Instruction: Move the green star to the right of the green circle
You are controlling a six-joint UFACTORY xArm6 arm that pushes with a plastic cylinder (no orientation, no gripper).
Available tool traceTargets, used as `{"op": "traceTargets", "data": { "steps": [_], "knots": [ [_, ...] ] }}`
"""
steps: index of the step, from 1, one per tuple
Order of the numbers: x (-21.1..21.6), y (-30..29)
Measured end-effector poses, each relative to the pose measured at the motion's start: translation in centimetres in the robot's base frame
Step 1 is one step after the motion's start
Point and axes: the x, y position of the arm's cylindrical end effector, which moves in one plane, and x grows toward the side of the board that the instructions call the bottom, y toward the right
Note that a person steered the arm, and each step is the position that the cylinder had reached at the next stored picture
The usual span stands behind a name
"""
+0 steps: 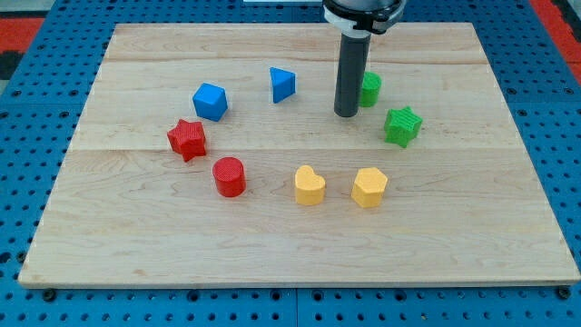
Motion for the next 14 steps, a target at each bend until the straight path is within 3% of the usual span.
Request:
{"op": "traceTargets", "data": {
  "steps": [3, 4, 5, 7, 9, 12, 14],
  "knots": [
    [4.2, -1.3],
    [7.6, 1.6],
    [8.0, 6.1],
    [3.1, 7.4],
    [5.8, 11.7],
    [6.6, 14.7],
    [3.4, 11.4]
  ]
}}
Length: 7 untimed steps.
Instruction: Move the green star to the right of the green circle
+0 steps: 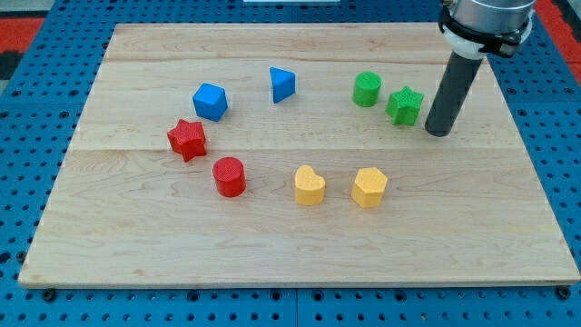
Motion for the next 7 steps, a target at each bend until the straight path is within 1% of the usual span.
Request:
{"op": "traceTargets", "data": {
  "steps": [1, 2, 4, 7],
  "knots": [
    [-0.6, -0.3],
    [-2.1, -1.9],
    [-4.7, -2.2],
    [-8.6, -5.3]
  ]
}}
